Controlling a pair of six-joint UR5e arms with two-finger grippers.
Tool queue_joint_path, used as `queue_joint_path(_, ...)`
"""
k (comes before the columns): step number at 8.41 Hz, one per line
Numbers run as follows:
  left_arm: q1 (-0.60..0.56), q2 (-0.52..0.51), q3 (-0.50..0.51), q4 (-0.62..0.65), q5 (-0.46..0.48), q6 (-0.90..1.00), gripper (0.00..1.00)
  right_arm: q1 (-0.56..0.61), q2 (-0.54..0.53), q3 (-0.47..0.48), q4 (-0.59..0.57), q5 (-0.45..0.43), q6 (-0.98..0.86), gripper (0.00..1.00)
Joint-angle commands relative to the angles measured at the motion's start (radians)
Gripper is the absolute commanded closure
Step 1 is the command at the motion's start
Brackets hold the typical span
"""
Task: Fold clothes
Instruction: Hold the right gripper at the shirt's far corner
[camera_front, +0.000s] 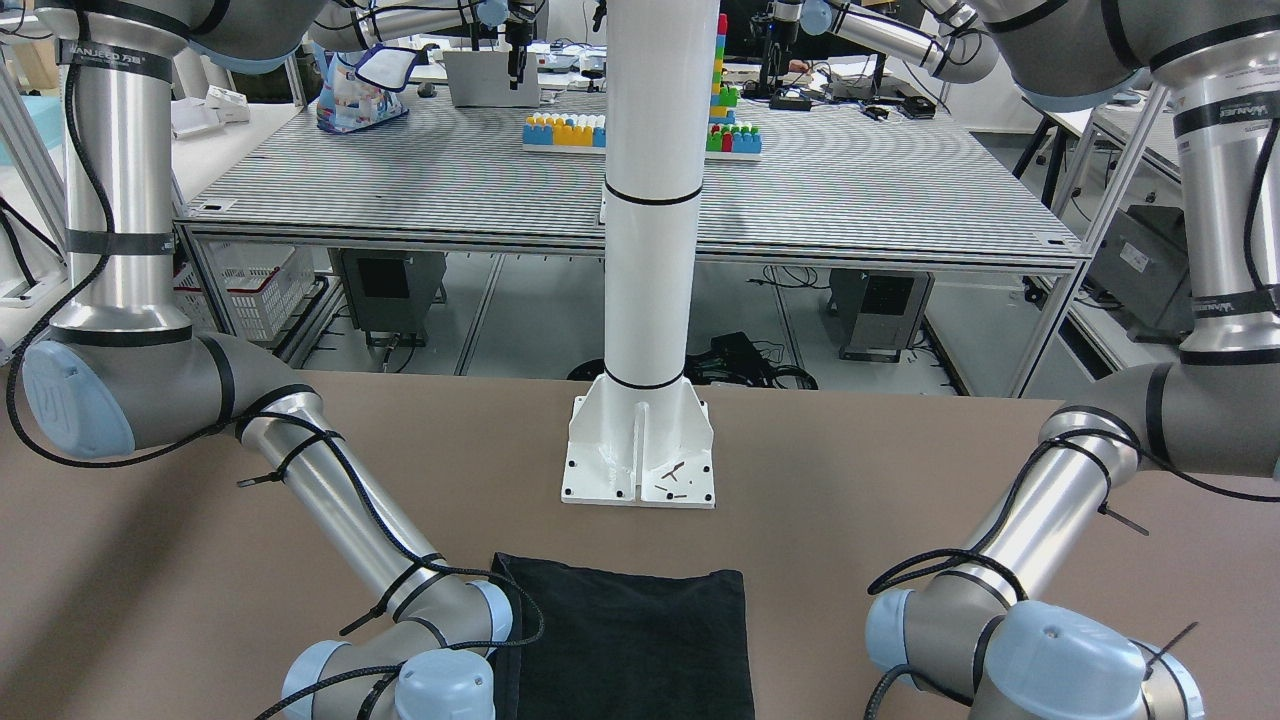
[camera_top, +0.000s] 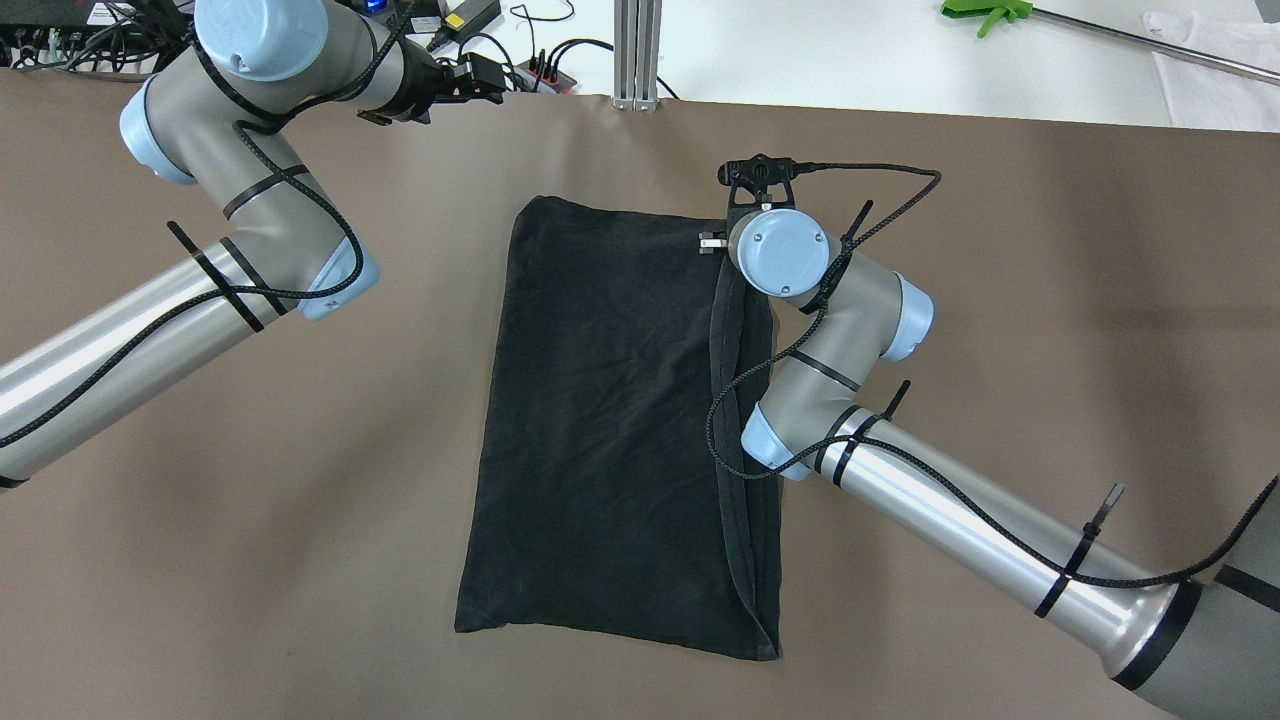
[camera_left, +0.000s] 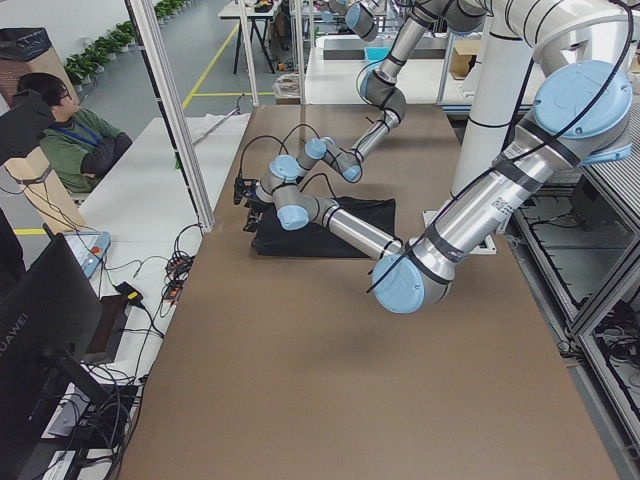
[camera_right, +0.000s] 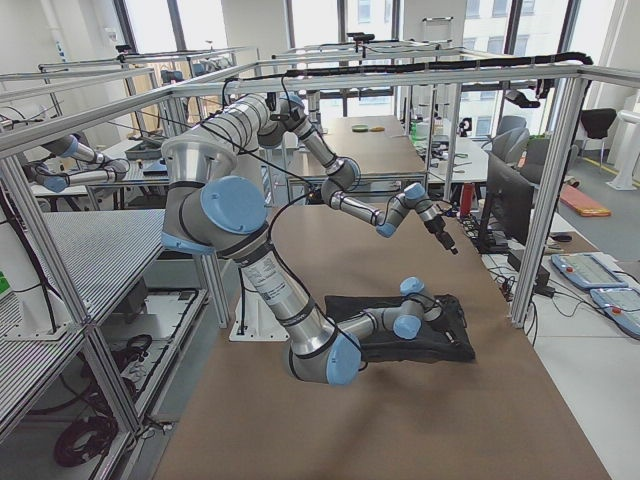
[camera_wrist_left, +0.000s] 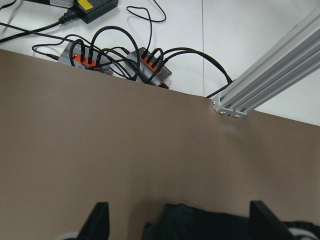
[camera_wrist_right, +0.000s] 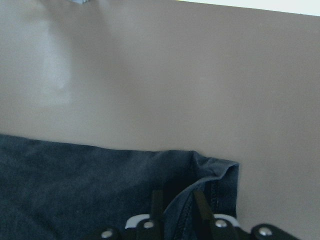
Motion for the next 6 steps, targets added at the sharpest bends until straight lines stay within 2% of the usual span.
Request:
queue_joint_path(1,0.0,0.0,0.0,0.0,0.0,0.001,0.0,-0.004,0.016,-0.039,0.0,-0.011,0.005,0.11)
queue_joint_path(2,0.0,-0.002,0.0,0.0,0.002,0.001,0.0,-0.006,0.016,-0.043,0.0,-0.011,0.005,0.15)
queue_joint_path(3,0.0,-0.002,0.0,0.0,0.002,0.001,0.0,-0.007,0.016,-0.051,0.0,-0.011,0.005,0.28)
queue_joint_path(6,0.0,-0.002,0.0,0.0,0.0,0.001,0.0,-0.007,0.015,-0.054,0.001,-0.01,0.007,0.89)
